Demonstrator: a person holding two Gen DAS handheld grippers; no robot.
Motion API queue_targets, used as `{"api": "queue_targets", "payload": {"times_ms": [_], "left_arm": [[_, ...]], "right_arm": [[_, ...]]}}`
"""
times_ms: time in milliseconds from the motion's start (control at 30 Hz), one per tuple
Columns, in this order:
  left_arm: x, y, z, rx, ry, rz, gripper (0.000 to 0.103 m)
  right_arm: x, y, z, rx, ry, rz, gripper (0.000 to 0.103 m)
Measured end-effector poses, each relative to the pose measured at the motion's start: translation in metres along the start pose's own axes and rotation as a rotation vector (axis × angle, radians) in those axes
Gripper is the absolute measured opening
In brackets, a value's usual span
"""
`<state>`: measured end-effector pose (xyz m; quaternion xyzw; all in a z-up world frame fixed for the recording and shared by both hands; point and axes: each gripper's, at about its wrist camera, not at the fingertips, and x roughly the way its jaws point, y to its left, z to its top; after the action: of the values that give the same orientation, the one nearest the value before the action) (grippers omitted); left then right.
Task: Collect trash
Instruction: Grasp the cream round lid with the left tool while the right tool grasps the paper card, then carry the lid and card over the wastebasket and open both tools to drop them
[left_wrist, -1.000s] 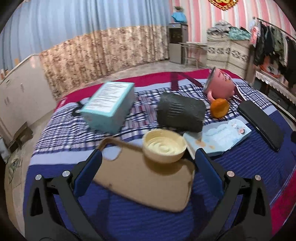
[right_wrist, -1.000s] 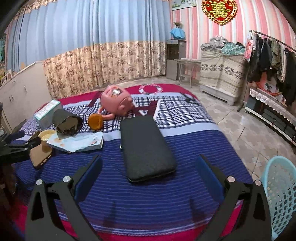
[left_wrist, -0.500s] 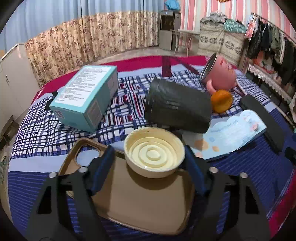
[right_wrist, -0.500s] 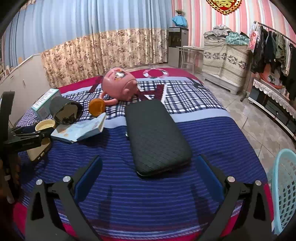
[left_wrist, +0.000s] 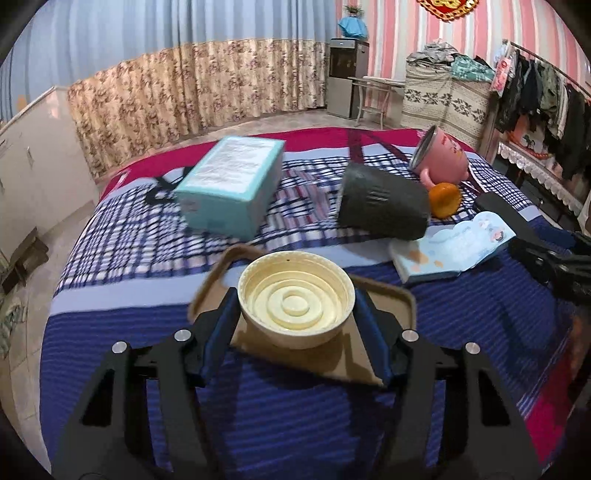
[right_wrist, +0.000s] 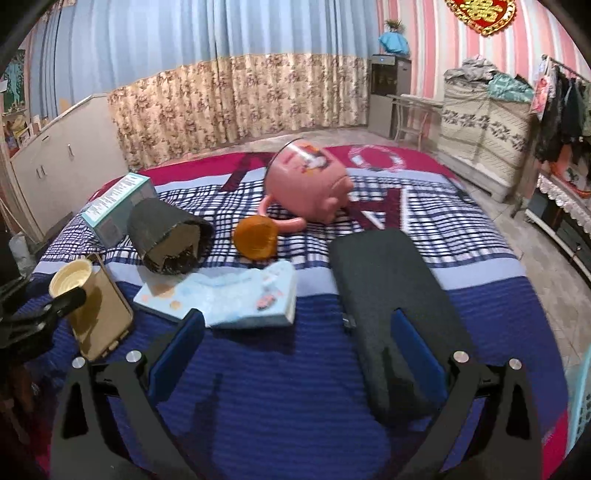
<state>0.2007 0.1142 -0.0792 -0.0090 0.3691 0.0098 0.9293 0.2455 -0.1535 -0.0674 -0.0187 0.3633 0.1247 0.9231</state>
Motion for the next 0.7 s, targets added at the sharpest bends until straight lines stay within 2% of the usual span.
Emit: {"api": "queue_targets", "payload": {"times_ms": [100,167,233,267,333,533,700], "left_arm": [[-0.003,0.012,-0.002,-0.005,-0.002,0.02,0.061],[-0.005,0.017,-0.004,-0.009,-0.006,0.029,0.061],[-0.005,0.022,-0.004,-0.02,-0.008,0.029,0.061],[-0.006,0.023,-0.004,-0.027,-0.009,0.028,0.061],[-0.006,0.025,-0.003,-0.034,-0.011,0.028,0.061],[-0.017,0.021,0.0,-0.036,-0.028,0.03,0.061],[-0.032,0.008,0.007,-0.025,-0.066,0.015,0.061]], "right_arm": [[0.016,0.002,0.003,0.026,0.038,0.041,0.096],[0.025,0.003,0.004,0.043,0.063,0.081,0.086],[0.032,0.007,0.006,0.05,0.088,0.123,0.065],[0.034,0.009,0.006,0.053,0.095,0.139,0.058],[0.037,0.012,0.006,0.057,0.101,0.171,0.036],[0.015,0.009,0.004,0.074,0.036,0.206,0.018],[-0.025,-0.012,-0.005,0.111,-0.036,0.2,0.012]]}}
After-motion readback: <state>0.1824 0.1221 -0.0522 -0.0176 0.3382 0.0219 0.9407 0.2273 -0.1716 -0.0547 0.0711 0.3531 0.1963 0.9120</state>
